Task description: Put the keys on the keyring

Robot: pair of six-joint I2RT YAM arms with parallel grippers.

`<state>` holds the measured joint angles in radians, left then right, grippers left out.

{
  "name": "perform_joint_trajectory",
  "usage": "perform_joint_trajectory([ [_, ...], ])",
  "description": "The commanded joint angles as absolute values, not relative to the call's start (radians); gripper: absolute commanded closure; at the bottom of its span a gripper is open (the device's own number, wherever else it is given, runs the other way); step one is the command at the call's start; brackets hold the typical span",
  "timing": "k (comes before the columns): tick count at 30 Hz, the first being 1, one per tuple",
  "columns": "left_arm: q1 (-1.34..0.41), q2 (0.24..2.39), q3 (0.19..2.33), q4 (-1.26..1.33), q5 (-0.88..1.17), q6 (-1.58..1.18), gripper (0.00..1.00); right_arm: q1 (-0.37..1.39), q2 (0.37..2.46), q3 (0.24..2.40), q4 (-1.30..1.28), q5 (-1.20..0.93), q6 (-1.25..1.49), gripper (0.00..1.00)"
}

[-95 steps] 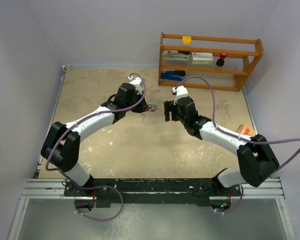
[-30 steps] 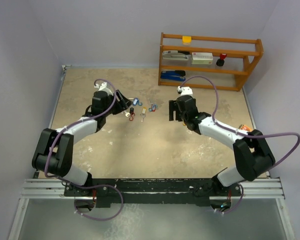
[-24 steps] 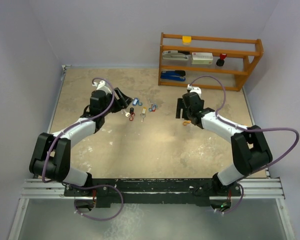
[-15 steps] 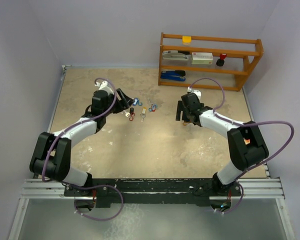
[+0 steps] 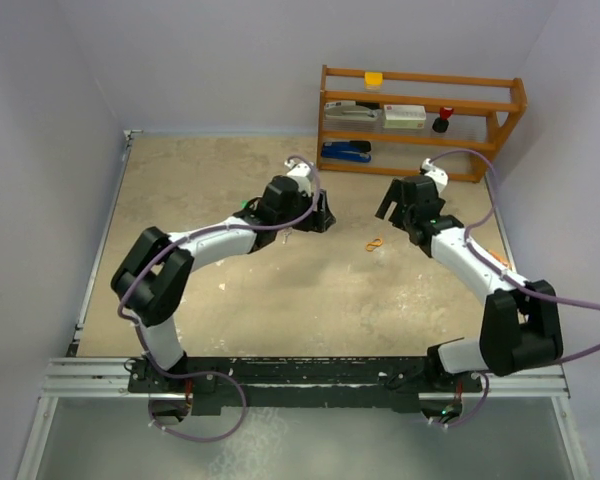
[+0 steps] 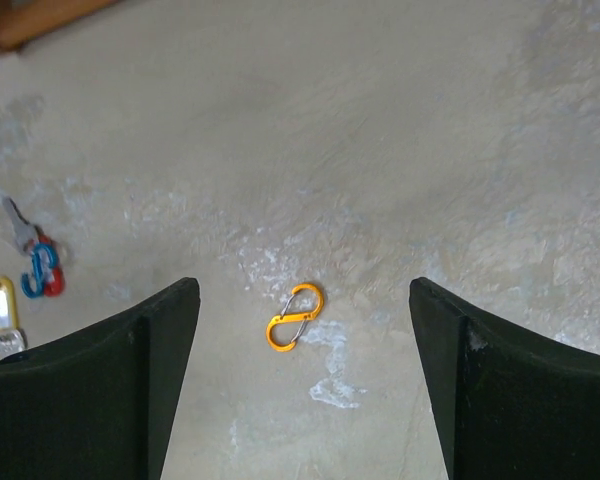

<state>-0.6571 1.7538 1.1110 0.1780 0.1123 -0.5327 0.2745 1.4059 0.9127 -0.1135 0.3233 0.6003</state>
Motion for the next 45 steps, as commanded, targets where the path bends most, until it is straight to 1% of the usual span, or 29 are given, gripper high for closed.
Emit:
perform_joint_trajectory([
  [1, -0.727, 1.841, 1.235, 0.166, 0.083, -0.394, 0.34, 0.218, 1.327, 0.869, -0.054, 0.316, 0.673, 0.11],
  [8, -0.81, 1.987, 1.385, 0.107, 0.063, -0.25, 0.35, 0.163, 1.277, 0.871, -0.045, 0.294, 0.681, 0.11],
  [18, -0.878, 2.126, 1.5, 0.087, 0.032, -0.15, 0.36, 0.092, 1.239, 0.848, -0.011, 0.241, 0.683, 0.11],
  [37, -0.927, 2.249, 1.61, 0.069, 0.072, -0.077, 0.37, 0.032, 1.221, 0.823, 0.015, 0.188, 0.677, 0.11],
  [45, -0.936, 2.284, 1.634, 0.069, 0.071, -0.071, 0.43, 0.02, 1.209, 0.813, 0.019, 0.18, 0.678, 0.11],
])
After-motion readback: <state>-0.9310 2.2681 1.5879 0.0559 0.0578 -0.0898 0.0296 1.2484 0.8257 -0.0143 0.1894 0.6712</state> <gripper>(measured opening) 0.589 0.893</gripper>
